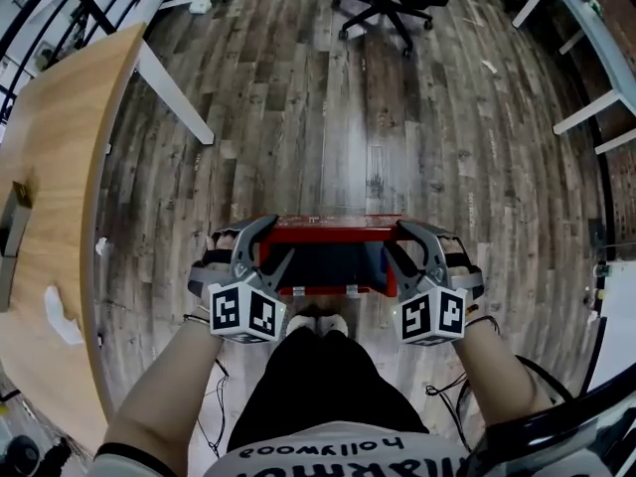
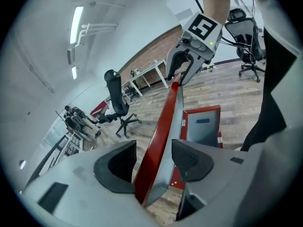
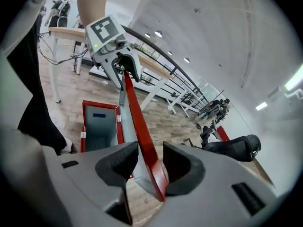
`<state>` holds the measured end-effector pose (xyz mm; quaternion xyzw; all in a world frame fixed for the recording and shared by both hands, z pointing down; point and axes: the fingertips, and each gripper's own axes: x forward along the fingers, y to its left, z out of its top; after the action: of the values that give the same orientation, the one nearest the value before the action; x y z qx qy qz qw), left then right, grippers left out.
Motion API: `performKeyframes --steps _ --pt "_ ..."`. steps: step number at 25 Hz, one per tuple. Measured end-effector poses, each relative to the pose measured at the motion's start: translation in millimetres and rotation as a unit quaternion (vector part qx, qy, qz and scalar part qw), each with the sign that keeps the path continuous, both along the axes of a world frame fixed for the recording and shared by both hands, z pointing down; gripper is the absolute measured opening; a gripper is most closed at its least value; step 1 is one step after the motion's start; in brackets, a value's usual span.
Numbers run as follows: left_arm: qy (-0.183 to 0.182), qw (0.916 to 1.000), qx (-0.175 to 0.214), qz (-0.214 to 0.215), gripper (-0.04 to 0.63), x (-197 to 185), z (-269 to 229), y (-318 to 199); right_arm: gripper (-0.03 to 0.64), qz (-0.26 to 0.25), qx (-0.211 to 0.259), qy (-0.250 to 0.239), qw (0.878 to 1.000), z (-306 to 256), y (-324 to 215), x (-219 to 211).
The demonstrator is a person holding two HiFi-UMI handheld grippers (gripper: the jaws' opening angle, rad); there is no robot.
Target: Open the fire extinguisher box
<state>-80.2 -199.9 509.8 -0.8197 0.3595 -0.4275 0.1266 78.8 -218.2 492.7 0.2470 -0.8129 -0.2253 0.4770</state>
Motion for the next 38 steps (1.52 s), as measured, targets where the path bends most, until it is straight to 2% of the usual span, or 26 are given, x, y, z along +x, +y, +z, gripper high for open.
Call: performKeyframes --steps 3,7,10,16,19,24,30,38 --pt "-0.009 0.9998 0.015 0.005 0.235 -4 -2 -19 0.124 0.015 -0.008 -0.008 1.0 -2 -18 -6" --pt "-0.01 0.9997 0.021 -0.001 0.225 -9 -2 -52 0.118 0.029 -0.004 -0.01 1.0 -2 -49 -9" --pt "-0.011 0.9999 0.008 0.006 0.204 -12 3 -69 0.109 0.03 -0.006 0.0 1.0 4 -68 -12" --pt "0.018 0.9992 -0.036 -0.006 0.199 -16 9 -99 0.096 0.033 -0.016 0.0 0.999 11 -99 -15" --pt "0.014 0.999 -0.043 -0.006 0.199 -17 15 -113 0.094 0.035 -0.011 -0.003 0.999 16 -113 -16" --pt "0.0 0.9995 -0.032 0.0 0.199 -20 26 -129 0.094 0.043 -0.001 -0.014 0.999 24 -132 -20" --pt "-0.022 0.9995 0.003 0.023 0.199 -23 37 -144 0.094 0.057 -0.004 -0.025 0.998 34 -152 -24" --pt "-0.018 0.9985 -0.034 0.038 0.201 -25 55 -160 0.095 0.062 -0.018 -0.031 0.997 51 -174 -27"
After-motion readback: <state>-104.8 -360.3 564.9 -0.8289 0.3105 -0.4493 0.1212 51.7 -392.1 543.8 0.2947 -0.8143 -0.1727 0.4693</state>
